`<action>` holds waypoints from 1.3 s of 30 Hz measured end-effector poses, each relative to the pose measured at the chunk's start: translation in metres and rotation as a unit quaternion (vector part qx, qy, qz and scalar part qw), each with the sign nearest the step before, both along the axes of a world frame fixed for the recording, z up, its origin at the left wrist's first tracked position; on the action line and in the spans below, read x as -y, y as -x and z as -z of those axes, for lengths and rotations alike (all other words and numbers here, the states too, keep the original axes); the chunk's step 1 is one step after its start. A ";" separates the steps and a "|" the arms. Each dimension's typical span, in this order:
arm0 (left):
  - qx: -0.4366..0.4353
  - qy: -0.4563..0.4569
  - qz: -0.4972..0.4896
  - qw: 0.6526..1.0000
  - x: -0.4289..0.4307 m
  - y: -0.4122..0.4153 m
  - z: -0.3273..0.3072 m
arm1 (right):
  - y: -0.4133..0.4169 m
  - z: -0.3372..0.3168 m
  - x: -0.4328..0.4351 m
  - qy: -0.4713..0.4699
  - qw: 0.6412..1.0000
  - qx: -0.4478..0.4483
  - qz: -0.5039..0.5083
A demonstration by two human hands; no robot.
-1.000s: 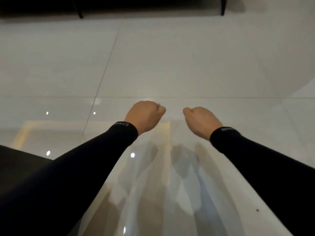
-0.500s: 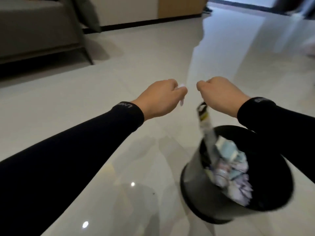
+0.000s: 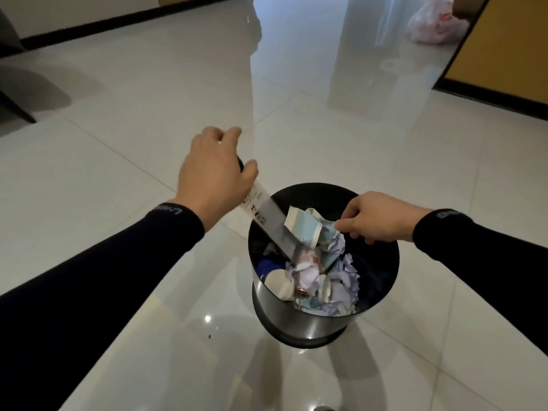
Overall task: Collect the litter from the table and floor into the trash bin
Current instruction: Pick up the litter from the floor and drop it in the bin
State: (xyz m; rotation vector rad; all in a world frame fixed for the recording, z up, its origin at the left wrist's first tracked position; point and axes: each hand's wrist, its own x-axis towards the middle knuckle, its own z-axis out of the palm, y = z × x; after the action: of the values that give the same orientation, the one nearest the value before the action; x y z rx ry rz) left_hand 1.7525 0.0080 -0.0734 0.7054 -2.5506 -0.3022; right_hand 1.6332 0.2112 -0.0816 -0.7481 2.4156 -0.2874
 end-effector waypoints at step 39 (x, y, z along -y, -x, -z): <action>0.021 -0.265 0.043 0.963 -0.022 -0.023 0.003 | -0.025 0.026 -0.073 0.081 0.918 0.317 0.223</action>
State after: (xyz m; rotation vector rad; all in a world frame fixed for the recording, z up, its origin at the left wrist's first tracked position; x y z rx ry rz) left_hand 1.7752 0.0301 -0.0767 0.7911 -2.5570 -1.0352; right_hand 1.6579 0.2839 -0.1075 -0.1091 1.9106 -0.7885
